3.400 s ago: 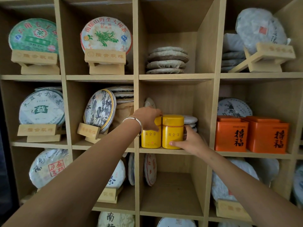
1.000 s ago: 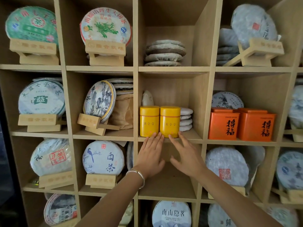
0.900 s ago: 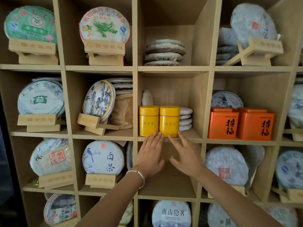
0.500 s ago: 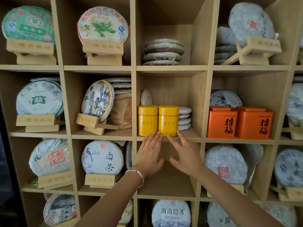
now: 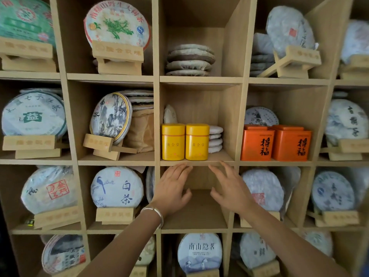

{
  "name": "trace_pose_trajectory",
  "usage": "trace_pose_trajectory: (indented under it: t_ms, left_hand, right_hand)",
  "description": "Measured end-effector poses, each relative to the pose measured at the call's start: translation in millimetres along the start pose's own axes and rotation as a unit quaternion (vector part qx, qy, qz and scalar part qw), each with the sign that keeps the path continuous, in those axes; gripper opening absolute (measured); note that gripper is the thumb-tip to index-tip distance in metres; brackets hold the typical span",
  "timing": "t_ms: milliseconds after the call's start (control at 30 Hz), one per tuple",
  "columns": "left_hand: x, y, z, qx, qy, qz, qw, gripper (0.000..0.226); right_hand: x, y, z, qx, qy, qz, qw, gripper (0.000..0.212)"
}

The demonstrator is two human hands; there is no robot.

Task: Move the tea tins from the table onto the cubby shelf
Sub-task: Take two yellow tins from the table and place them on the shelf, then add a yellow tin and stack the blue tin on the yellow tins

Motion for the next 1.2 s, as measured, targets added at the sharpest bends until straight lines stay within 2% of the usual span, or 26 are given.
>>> trace_pose_trajectory:
  t_ms: [200,400,600,833,1033,1100,1200]
  left_hand:
    - [-19.6,43.1,0.3,0.055,-0.009,-0.093,0.994,0.067]
    - [-33.9,161.7,-17.1,0.177,-0.025,-0.186,0.966,0.061]
    - [-29.8,337.4,-8.1,0.295,-0.026,-0.313,0.902,0.053]
    - [22.9,560.8,52.2,0.393,-0.043,-0.443,0.804,0.053]
    - [97.8,729.9,123.3,0.441,-0.056,-0.535,0.719,0.056]
    - [124.2,784.5,147.9,0.448,-0.066,-0.558,0.695,0.057]
    - [159.0,857.3,174.5,0.447,-0.081,-0.580,0.677,0.057]
  right_hand:
    - [44.2,26.8,45.5,0.047,0.023,-0.078,0.996,0.072]
    - [160.1,79.5,112.8,0.148,0.019,-0.227,0.962,0.075]
    - [319.6,112.1,225.3,0.268,0.008,-0.376,0.887,0.073]
    - [525.7,96.4,369.6,0.378,0.040,-0.544,0.748,0.070]
    - [691.9,55.7,462.3,0.400,0.040,-0.651,0.644,0.072]
    - [740.0,44.0,486.2,0.400,0.043,-0.674,0.620,0.069]
    - [806.3,36.8,515.7,0.398,0.028,-0.690,0.604,0.069]
Point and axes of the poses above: each hand's wrist, its own x-axis away from the middle knuckle, its own z-axis out of the back of the hand, y = z × x, the point moved 6 cm from there along -x, towards the middle knuckle, and after that the axes turned 8 degrees about -z, right-handed, at the moved point
